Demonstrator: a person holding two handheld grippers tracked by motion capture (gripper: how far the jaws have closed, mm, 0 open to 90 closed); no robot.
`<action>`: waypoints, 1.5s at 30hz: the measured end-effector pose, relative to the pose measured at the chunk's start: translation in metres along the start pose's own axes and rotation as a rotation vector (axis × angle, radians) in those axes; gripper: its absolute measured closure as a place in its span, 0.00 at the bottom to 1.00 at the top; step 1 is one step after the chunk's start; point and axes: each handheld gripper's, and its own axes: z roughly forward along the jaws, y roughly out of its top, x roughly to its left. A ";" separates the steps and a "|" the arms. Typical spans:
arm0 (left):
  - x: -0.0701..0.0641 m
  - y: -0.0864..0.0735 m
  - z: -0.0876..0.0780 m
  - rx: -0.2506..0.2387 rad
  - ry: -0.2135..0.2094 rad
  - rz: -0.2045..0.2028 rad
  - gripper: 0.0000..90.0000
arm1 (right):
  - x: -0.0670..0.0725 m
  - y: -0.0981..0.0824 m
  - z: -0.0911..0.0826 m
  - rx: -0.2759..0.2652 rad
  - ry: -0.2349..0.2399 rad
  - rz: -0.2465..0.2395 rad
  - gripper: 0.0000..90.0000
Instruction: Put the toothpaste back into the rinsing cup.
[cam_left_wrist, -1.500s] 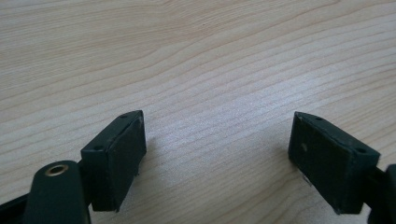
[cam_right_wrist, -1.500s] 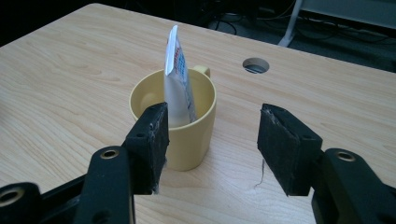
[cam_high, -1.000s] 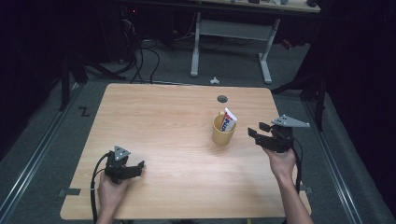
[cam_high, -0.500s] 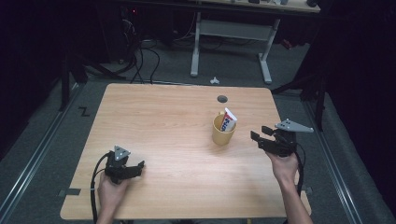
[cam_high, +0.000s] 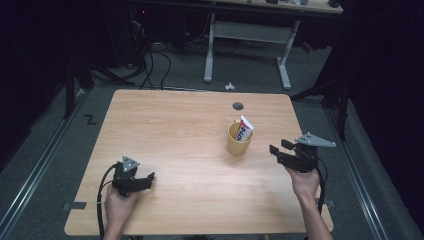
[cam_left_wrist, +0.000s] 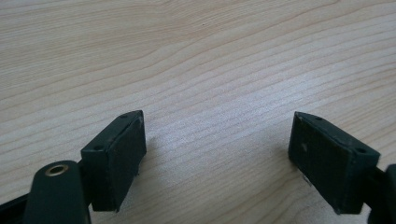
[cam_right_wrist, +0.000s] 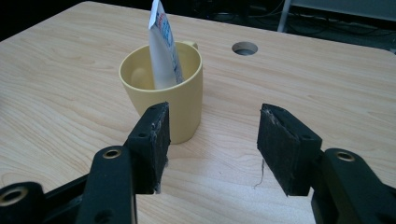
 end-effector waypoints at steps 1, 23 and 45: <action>0.000 0.000 0.000 0.001 0.000 0.001 0.22 | 0.000 -0.001 0.000 0.000 -0.001 0.004 0.49; 0.000 0.000 0.000 0.000 0.000 0.000 0.22 | -0.006 -0.023 0.002 0.017 -0.011 0.037 0.50; 0.000 0.000 0.000 0.000 0.000 0.000 0.22 | -0.005 -0.045 0.015 0.053 -0.033 0.059 0.53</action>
